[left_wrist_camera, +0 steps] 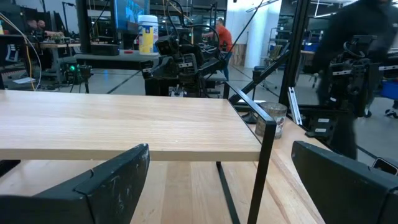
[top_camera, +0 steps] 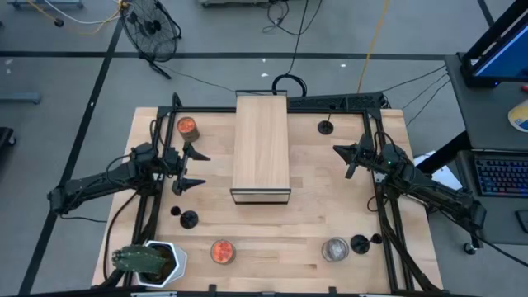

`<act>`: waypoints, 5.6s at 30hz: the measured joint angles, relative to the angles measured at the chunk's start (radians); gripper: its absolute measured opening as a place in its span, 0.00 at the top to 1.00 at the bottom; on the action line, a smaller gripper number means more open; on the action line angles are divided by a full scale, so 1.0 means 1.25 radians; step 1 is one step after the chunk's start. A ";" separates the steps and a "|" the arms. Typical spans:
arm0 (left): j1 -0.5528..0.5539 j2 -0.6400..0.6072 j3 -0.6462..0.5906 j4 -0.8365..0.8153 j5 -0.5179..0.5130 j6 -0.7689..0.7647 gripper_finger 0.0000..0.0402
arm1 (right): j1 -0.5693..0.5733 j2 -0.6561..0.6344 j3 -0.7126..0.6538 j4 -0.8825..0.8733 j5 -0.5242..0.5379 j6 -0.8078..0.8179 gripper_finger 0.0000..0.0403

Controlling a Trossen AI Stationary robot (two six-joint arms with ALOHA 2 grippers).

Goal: Pick & Place candle stick holders

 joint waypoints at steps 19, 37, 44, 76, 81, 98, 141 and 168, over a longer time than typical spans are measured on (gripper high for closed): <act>0.000 0.000 0.000 0.000 0.000 0.000 0.01 | 0.000 0.000 0.000 0.000 0.000 0.000 1.00; 0.000 0.000 0.000 0.000 0.000 0.000 0.01 | 0.000 0.000 0.000 0.000 0.000 0.000 1.00; 0.000 0.000 0.000 0.000 0.000 0.000 0.01 | 0.000 0.000 0.000 0.000 0.001 -0.007 1.00; 0.000 0.000 0.000 0.131 -0.222 0.020 0.01 | 0.000 0.000 -0.001 0.011 0.102 0.010 1.00; 0.000 0.000 0.000 0.200 -0.322 -0.012 0.01 | 0.000 0.000 -0.001 0.054 0.105 0.102 1.00; 0.000 0.000 0.000 0.199 -0.450 -0.039 0.01 | 0.000 0.001 -0.001 0.159 0.257 0.181 1.00; 0.000 0.000 0.000 0.181 -0.453 -0.081 0.01 | -0.002 0.451 0.195 0.304 0.404 -0.201 0.40; 0.000 0.000 0.000 0.181 -0.454 -0.074 0.01 | -0.151 0.757 0.234 0.419 0.331 -0.112 0.21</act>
